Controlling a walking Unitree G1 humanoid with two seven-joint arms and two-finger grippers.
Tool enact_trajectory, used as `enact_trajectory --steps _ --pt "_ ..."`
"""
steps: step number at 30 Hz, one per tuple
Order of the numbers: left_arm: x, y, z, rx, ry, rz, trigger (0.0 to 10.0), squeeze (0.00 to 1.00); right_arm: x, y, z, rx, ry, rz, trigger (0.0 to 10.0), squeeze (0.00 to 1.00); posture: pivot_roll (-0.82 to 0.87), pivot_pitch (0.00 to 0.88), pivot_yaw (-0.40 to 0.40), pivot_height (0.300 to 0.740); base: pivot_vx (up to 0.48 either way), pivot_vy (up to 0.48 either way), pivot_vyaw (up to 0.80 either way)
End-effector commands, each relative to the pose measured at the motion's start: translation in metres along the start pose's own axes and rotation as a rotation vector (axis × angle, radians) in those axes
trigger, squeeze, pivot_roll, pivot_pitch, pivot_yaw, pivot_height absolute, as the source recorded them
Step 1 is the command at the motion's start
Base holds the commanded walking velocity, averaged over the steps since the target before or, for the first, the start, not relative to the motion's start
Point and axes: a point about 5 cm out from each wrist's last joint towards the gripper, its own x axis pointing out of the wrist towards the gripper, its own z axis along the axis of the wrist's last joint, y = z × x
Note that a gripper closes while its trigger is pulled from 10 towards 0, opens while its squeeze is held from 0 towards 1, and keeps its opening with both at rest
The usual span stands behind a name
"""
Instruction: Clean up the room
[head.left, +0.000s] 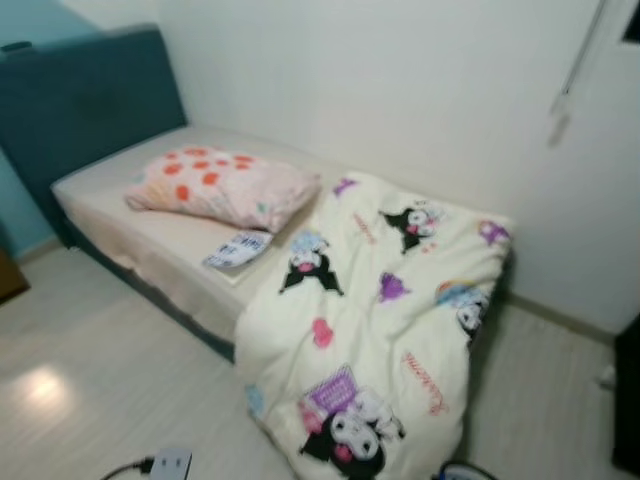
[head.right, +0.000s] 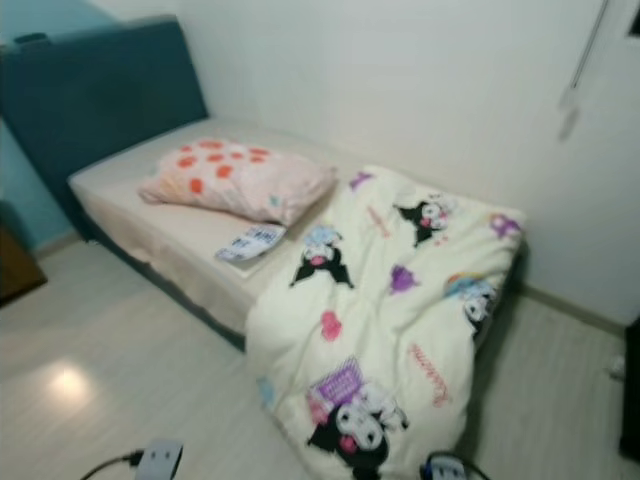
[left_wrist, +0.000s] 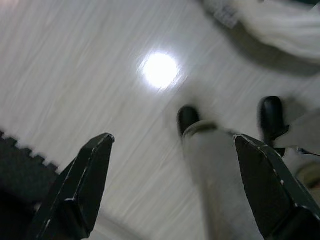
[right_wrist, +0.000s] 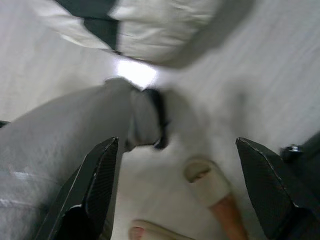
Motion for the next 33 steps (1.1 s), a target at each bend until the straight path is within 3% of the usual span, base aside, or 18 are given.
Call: enact_trajectory --steps 1,12,19,24,33 --pt "-0.0002 -0.0005 -0.0025 0.022 0.014 -0.006 10.0 0.0 -0.0007 0.0048 -0.0146 0.013 0.057 0.011 10.0 0.0 -0.16 0.0 0.057 0.74 0.0 -0.337 0.0" --pt "0.0006 -0.0032 0.0011 0.033 0.009 -0.014 10.0 0.0 -0.0016 0.0005 -0.0159 0.009 0.051 -0.001 10.0 0.0 -0.17 0.0 0.062 0.74 0.0 -0.341 0.0" --pt "0.0006 -0.0036 0.0001 0.05 0.016 -0.02 10.0 0.0 -0.0015 0.0018 -0.0166 0.011 0.043 -0.009 10.0 0.0 -0.18 0.0 0.07 0.74 0.0 -0.345 0.8" --pt "0.0009 -0.0042 0.0026 0.048 0.01 -0.021 10.0 0.0 -0.0016 0.0016 -0.0183 0.014 0.051 -0.017 10.0 0.0 -0.18 0.0 0.064 0.74 0.0 -0.349 0.0" --pt "0.0009 -0.0036 0.0026 0.048 0.01 -0.02 10.0 0.0 -0.0014 0.0041 -0.0189 -0.005 0.056 -0.005 10.0 0.0 -0.18 0.0 0.07 0.74 0.0 -0.349 0.62"
